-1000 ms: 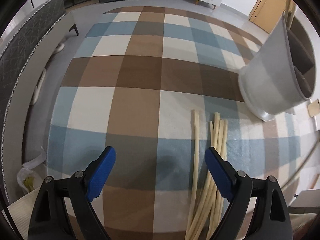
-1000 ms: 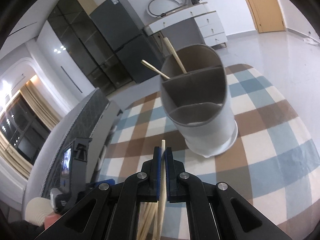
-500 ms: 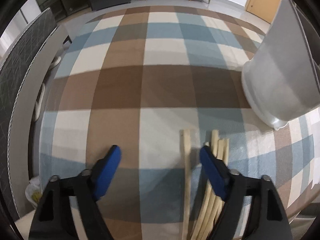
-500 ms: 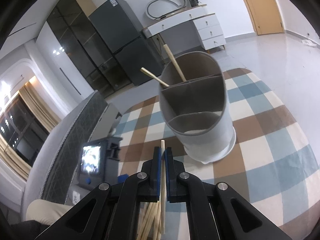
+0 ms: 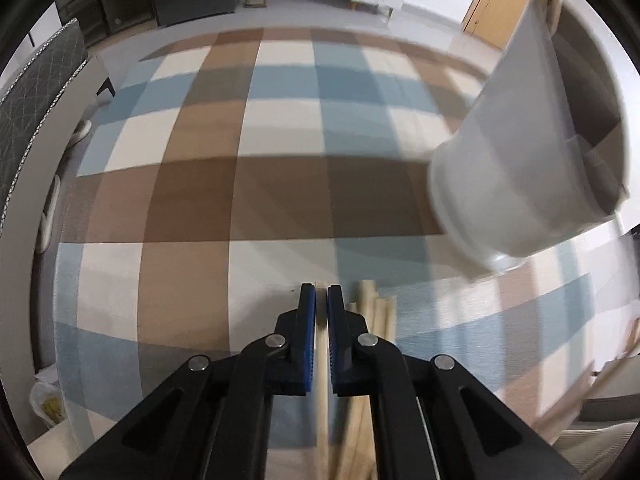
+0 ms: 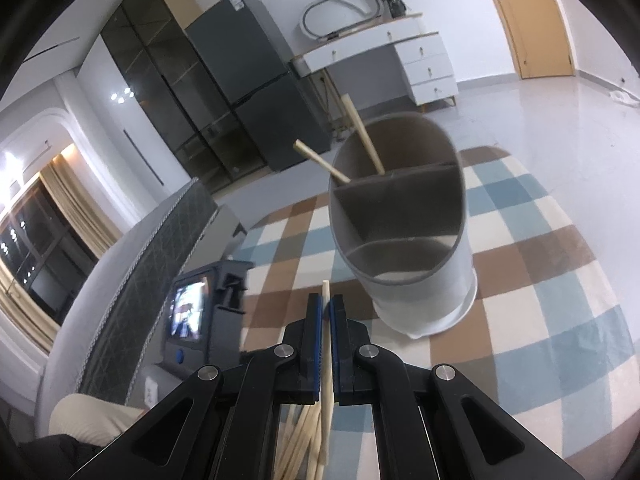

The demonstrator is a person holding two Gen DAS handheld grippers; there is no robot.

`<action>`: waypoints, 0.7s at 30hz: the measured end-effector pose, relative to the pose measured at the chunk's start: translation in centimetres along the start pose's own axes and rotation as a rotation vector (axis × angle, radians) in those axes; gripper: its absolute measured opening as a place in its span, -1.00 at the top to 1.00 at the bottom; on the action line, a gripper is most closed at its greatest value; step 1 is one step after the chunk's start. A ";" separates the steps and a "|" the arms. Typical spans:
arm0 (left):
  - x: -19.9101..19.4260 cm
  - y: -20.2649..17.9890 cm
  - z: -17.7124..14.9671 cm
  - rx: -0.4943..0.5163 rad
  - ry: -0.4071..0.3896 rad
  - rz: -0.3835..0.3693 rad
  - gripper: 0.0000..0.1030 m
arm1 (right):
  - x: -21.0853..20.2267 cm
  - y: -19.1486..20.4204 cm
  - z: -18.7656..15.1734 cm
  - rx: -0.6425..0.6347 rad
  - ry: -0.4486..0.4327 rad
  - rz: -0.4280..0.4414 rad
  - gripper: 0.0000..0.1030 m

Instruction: Organize utensils

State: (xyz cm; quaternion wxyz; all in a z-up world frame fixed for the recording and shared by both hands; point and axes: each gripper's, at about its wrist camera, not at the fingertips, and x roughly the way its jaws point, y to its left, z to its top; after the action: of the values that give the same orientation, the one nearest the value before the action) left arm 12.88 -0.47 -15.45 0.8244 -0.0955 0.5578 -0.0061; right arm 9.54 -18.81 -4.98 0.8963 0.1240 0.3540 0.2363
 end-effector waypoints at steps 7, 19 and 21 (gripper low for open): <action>-8.4 -1.2 -1.1 0.038 -0.200 -0.054 0.97 | -3.7 2.1 -0.1 -0.104 -0.122 -0.010 0.94; -15.2 -1.1 -2.5 0.076 -0.319 -0.078 0.98 | -7.6 4.6 -1.7 -0.203 -0.187 -0.024 0.94; -16.1 -1.6 -2.7 0.097 -0.328 -0.091 0.98 | -8.5 5.0 -2.1 -0.196 -0.186 -0.018 0.94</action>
State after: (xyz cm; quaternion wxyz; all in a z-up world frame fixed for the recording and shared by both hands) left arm 4.43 -0.59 -1.38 0.9069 -0.0806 0.4099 -0.0545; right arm 0.97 -18.78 0.35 0.9352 0.0540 0.2459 0.2492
